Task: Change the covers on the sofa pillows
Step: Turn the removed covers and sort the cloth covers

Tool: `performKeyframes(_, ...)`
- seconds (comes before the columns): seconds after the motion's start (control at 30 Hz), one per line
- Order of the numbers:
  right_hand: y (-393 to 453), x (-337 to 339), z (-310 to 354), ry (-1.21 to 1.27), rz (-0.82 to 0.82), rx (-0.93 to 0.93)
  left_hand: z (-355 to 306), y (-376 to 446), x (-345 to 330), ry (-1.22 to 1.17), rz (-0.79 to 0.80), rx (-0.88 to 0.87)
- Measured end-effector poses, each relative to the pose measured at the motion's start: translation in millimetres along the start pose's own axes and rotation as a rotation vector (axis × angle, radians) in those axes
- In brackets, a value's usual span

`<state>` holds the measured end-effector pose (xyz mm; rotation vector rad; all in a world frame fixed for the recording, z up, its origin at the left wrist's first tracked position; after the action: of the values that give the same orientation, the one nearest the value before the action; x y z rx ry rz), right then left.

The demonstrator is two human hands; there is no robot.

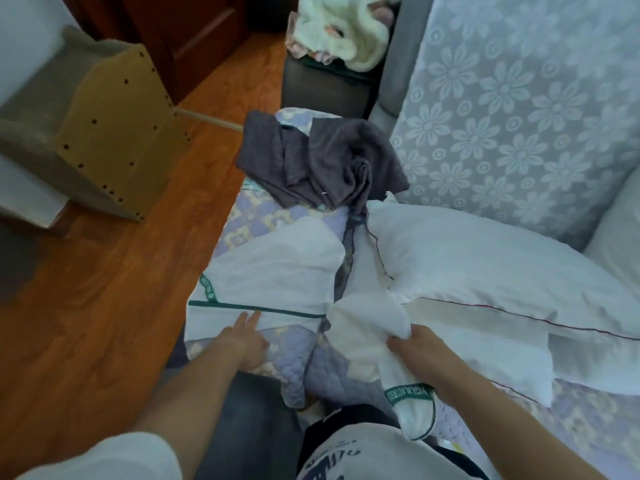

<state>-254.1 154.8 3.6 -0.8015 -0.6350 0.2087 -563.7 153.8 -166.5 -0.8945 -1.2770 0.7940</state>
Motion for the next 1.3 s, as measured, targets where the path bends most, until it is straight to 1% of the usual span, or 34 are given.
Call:
performKeyframes(0.1,-3.3,1.9,-7.2,0.027,0.005,-0.016,-8.0,6.2,1.3,0.086,0.063,-0.007)
performKeyframes(0.2,-5.8,11.7,-13.2,0.039,-0.014,-0.018,-13.7,8.0,6.8,0.153,0.048,-0.013)
performKeyframes(0.3,-7.6,23.0,-19.1,0.058,-0.038,-0.021,-10.1,9.6,14.3,0.129,-0.033,0.031)
performKeyframes(0.37,-7.4,27.4,-22.8,0.063,-0.047,-0.023,-8.9,8.9,25.1,0.061,-0.161,0.002)
performKeyframes(0.4,-7.2,28.8,-23.8,0.068,-0.046,-0.021,-11.3,5.6,33.4,-0.05,-0.236,-0.02)
performKeyframes(0.43,-7.9,29.9,-23.9,0.076,-0.042,-0.014,-12.5,0.7,41.6,-0.241,-0.314,-0.022)
performKeyframes(0.53,-10.9,36.1,-24.8,0.098,-0.016,0.005,-8.7,-32.1,62.2,-0.902,-0.495,0.091)
performKeyframes(0.57,-15.7,41.3,-26.3,0.106,-0.009,0.014,-10.6,-49.4,63.0,-1.136,-0.519,0.122)
performKeyframes(0.63,-25.0,55.9,-28.1,0.091,0.013,0.04,-23.7,-85.1,58.0,-1.657,-0.441,0.124)
performKeyframes(0.67,-27.5,64.2,-28.0,0.076,0.019,0.058,-32.4,-102.9,57.1,-1.885,-0.379,0.085)
performKeyframes(0.7,-30.9,75.5,-27.3,0.076,0.017,0.086,-44.0,-123.6,62.1,-2.053,-0.322,0.015)
performKeyframes(0.73,-37.2,91.3,-26.1,0.083,0.012,0.125,-58.8,-146.5,72.6,-2.165,-0.293,-0.072)
performKeyframes(0.8,-49.1,123.4,-25.1,0.119,-0.026,0.199,-86.8,-188.3,99.9,-2.228,-0.293,-0.228)
performKeyframes(0.9,-63.9,174.4,-28.6,0.215,-0.15,0.282,-133.5,-244.8,145.6,-2.171,-0.331,-0.376)
performKeyframes(0.97,-74.0,210.6,-38.3,0.295,-0.181,0.347,-177.7,-277.7,166.8,-2.099,-0.373,-0.38)
performKeyframes(1.0,-81.5,235.5,-51.4,0.329,-0.163,0.37,-212.4,-291.1,173.9,-2.065,-0.386,-0.383)
performKeyframes(1.07,-87.4,249.5,-56.7,0.367,-0.109,0.385,-240.1,-304.0,176.3,-2.021,-0.384,-0.4)
performKeyframes(1.17,-101.5,313.8,-104.8,0.434,-0.111,0.382,-330.2,-304.8,180.4,-1.973,-0.287,-0.417)
performKeyframes(1.27,-109.6,369.3,-172.0,0.492,-0.21,0.307,-408.9,-297.6,180.0,-1.936,-0.112,-0.439)
performKeyframes(1.3,-106.9,372.6,-183.5,0.486,-0.219,0.289,-414.9,-297.1,179.3,-1.933,-0.074,-0.436)
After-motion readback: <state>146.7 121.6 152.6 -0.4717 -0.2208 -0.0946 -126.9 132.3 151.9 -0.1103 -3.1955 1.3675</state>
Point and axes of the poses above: each hand's wrist, its own y-axis towards the middle knuckle, its own x-axis out of the back of the hand, z = x × y, the point moved 7 cm from there along y, towards the middle knuckle, and after that the axes turned 8 degrees about x, right-handed, at the moved point
